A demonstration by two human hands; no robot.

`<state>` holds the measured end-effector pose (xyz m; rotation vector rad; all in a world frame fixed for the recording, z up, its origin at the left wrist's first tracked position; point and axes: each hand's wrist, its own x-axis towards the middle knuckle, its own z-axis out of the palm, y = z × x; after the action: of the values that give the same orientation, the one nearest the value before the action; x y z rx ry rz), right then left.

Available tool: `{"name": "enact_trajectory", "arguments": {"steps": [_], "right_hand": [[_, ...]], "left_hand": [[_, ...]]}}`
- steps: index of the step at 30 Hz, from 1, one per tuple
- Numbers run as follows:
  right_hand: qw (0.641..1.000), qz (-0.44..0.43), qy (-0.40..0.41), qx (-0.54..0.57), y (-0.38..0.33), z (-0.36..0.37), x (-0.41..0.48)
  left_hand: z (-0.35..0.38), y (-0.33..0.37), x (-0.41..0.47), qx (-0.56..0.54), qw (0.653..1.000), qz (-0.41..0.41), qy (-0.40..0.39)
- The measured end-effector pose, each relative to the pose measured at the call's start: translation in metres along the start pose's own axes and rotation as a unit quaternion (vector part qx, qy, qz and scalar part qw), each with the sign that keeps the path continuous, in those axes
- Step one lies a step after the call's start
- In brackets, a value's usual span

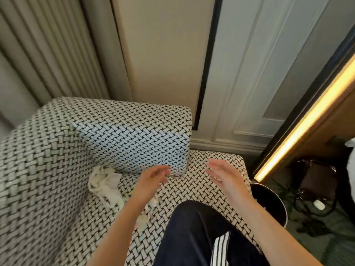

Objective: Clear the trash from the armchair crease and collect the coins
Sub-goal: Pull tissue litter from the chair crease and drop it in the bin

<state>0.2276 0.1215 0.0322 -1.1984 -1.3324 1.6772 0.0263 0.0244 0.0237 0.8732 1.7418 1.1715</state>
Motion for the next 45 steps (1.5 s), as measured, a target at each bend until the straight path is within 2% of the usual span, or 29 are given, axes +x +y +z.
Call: {"name": "enact_trajectory", "arguments": {"steps": [5, 11, 13, 18, 22, 26, 31, 34, 37, 40, 45], "right_hand": [[0.996, -0.004, -0.079, -0.049, 0.012, 0.075, -0.002], [0.981, 0.040, -0.123, -0.145, 0.049, 0.135, -0.006], [0.965, 0.056, -0.151, -0.208, 0.068, 0.152, -0.007], [0.903, 0.017, -0.191, -0.384, 0.104, 0.170, 0.003], [0.807, 0.003, -0.220, -0.549, 0.124, 0.173, 0.010], [0.747, -0.026, -0.223, -0.626, 0.137, 0.173, 0.010], [0.771, -0.087, -0.184, -0.603, 0.139, 0.174, 0.009], [0.801, -0.075, -0.176, -0.568, 0.136, 0.175, 0.009], [0.825, -0.070, -0.177, -0.533, 0.134, 0.176, 0.008], [0.846, -0.070, -0.205, -0.487, 0.133, 0.177, 0.005], [0.852, -0.060, -0.225, -0.469, 0.134, 0.174, 0.004]], "left_hand": [[-0.062, -0.040, -0.025, -0.042, 0.995, -0.021, 0.086], [-0.094, -0.083, -0.055, -0.074, 0.983, -0.070, 0.153], [-0.099, -0.099, -0.066, -0.077, 0.976, -0.093, 0.181], [-0.096, -0.125, -0.080, -0.044, 0.974, -0.110, 0.195], [-0.091, -0.137, -0.081, -0.003, 0.970, -0.121, 0.209], [-0.086, -0.145, -0.074, 0.016, 0.971, -0.128, 0.202], [-0.082, -0.143, -0.065, 0.096, 0.976, -0.095, 0.172], [-0.077, -0.144, -0.056, 0.164, 0.978, -0.068, 0.111], [-0.071, -0.146, -0.047, 0.250, 0.965, -0.054, 0.065], [-0.066, -0.148, -0.040, 0.293, 0.952, -0.054, 0.072], [-0.057, -0.156, -0.038, 0.311, 0.943, -0.048, 0.109]]}}
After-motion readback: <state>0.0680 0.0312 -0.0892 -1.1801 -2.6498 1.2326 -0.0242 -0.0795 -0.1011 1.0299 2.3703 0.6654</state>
